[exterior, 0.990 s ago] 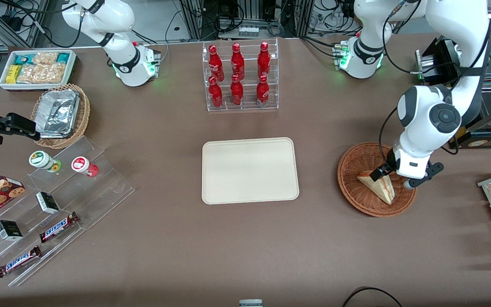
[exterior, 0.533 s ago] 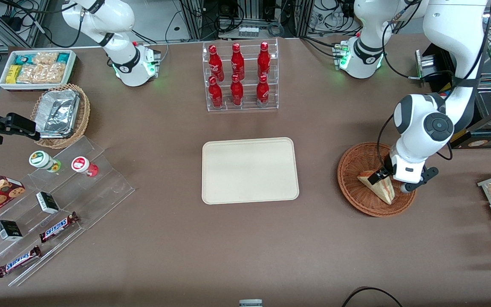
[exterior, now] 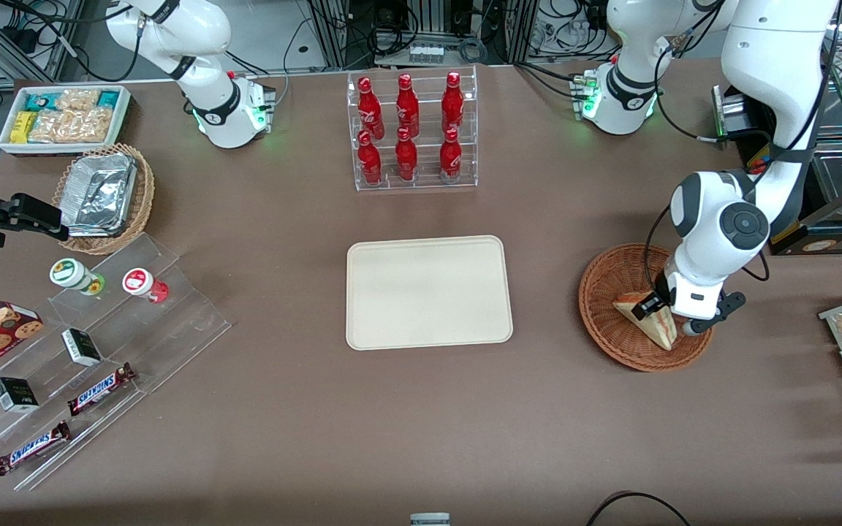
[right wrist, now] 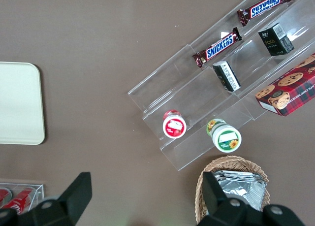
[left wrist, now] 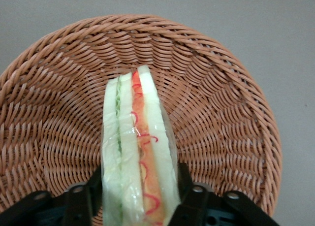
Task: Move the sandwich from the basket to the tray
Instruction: 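Close the left gripper on the sandwich's upright edge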
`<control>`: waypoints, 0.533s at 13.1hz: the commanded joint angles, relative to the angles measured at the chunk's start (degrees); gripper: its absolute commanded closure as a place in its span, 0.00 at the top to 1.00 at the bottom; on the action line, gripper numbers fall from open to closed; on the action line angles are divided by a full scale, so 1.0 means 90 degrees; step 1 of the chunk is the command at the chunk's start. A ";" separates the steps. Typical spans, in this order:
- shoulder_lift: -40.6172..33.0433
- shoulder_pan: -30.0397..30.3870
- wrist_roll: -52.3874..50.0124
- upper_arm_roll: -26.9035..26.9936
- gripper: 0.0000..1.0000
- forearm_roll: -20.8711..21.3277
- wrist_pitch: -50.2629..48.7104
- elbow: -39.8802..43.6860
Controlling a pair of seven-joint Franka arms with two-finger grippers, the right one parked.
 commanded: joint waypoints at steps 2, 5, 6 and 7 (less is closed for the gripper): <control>-0.0288 0.0006 -0.0139 0.0036 0.00 0.0146 -0.0107 -0.0004; -0.0863 -0.0071 -0.0110 -0.0002 0.00 0.0554 -0.1723 0.0483; -0.1001 -0.0120 -0.0110 -0.0080 0.00 0.0595 -0.2271 0.0736; -0.1099 -0.0237 -0.0090 -0.0178 0.00 0.0595 -0.2741 0.0990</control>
